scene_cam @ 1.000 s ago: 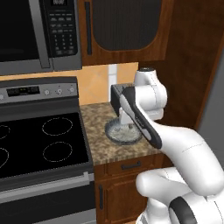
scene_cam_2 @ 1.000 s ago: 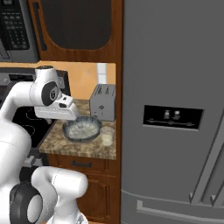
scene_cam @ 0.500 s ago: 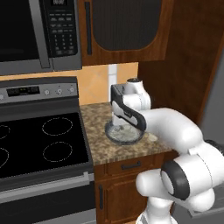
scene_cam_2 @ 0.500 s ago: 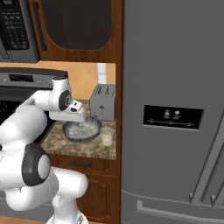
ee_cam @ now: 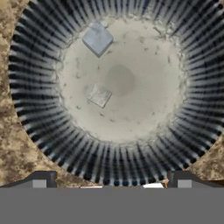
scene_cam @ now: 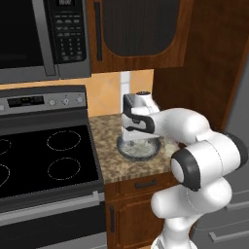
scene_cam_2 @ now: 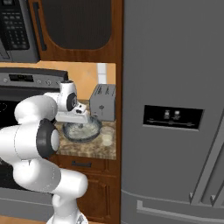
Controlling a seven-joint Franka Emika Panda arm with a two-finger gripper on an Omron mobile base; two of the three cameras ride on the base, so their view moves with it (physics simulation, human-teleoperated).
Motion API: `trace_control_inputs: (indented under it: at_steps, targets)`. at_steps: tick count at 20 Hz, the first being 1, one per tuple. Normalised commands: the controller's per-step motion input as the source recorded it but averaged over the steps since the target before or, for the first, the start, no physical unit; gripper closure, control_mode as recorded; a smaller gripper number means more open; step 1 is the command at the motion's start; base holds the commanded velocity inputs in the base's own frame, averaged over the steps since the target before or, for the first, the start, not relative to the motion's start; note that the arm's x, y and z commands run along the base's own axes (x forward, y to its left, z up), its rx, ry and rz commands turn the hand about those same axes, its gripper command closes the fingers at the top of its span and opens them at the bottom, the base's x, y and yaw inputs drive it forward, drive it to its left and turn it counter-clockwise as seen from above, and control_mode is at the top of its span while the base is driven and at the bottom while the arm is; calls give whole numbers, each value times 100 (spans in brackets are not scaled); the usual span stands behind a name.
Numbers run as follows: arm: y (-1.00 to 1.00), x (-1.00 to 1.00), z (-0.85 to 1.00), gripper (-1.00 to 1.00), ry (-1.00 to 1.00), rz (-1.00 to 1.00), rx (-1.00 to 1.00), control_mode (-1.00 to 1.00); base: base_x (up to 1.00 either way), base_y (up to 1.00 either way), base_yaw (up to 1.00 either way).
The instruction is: Grab a lemon wedge from the fridge and one ice cube from the ice bowl, and put them in the glass of lemonade.
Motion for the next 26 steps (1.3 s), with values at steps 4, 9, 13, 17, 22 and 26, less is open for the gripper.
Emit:
trace_control_inputs:
  at_steps: [4, 9, 13, 17, 22, 26]
  targets:
    - [1, 0, -26, -100, 0, 0, 0, -100, 0, 0, 0]
    - [0, 8, -8, -100, -1, 0, 0, -100, 0, 0, 0]
    - [5, 60, 0, -100, 0, 0, 0, -100, 0, 0, 0]
    - [5, 86, 1, -100, 3, 0, 0, -100, 0, 0, 0]
    - [0, 0, -48, -100, 0, 0, 0, -100, 0, 0, 0]
    - [0, 0, -40, -100, 0, 0, 0, -100, 0, 0, 0]
